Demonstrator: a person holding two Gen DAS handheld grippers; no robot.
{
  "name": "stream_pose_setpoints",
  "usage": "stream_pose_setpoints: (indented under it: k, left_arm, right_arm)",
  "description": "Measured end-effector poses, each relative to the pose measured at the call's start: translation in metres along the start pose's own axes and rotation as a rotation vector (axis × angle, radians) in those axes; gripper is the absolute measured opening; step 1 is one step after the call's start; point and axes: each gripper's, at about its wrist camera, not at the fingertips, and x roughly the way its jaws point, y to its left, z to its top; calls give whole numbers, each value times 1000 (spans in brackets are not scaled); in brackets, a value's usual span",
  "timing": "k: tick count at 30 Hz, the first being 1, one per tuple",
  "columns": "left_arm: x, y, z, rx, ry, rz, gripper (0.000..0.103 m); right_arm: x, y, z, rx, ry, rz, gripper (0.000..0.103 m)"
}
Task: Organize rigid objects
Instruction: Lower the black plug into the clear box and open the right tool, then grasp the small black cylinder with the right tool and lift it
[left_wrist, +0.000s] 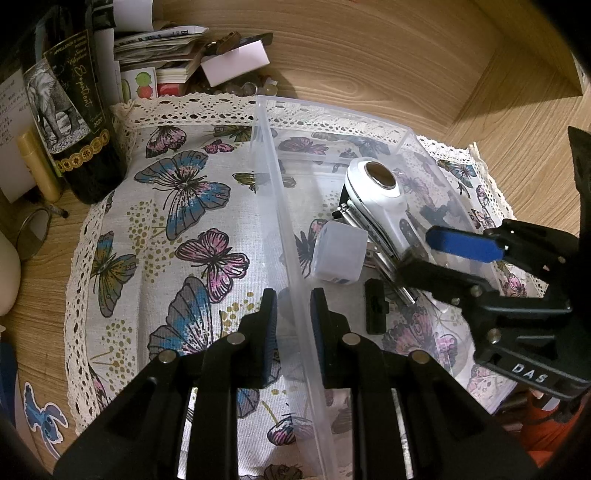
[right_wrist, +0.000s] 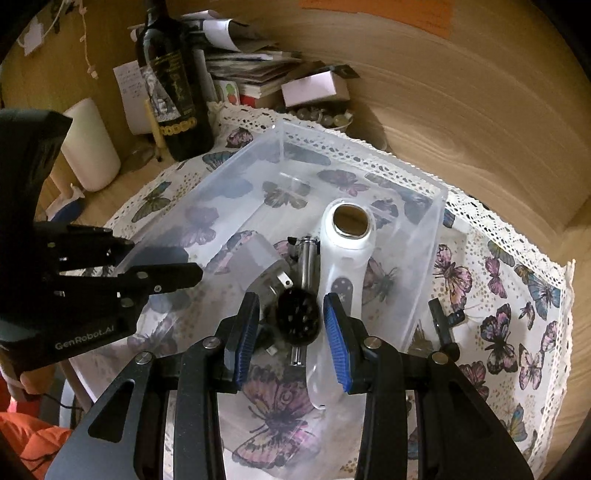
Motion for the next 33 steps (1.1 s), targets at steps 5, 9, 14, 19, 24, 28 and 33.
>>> stream_pose_setpoints:
  k: [5, 9, 14, 19, 24, 28, 33]
  left_arm:
    - [0, 0, 0, 1, 0, 0, 17]
    - [0, 0, 0, 1, 0, 0, 17]
    - [0, 0, 0, 0, -1, -1, 17]
    - [0, 0, -1, -4, -3, -3, 17]
    - [0, 0, -1, -4, -3, -4, 17]
    - [0, 0, -1, -5, -2, -4, 17]
    - [0, 0, -1, -4, -3, -3, 17]
  right_arm:
    - [-13, -5, 4, 25, -47, -13, 40]
    - [-33, -12, 6, 56, -115, -50, 46]
    - [-64, -32, 9, 108, -201, -104, 54]
    - [-84, -58, 5, 182, -250, -173, 61]
    - [-79, -92, -6, 279, -227, -211, 62]
    - [-55, -109, -17, 322, -158, -216, 62]
    - [-18, -122, -27, 347, -54, -157, 61]
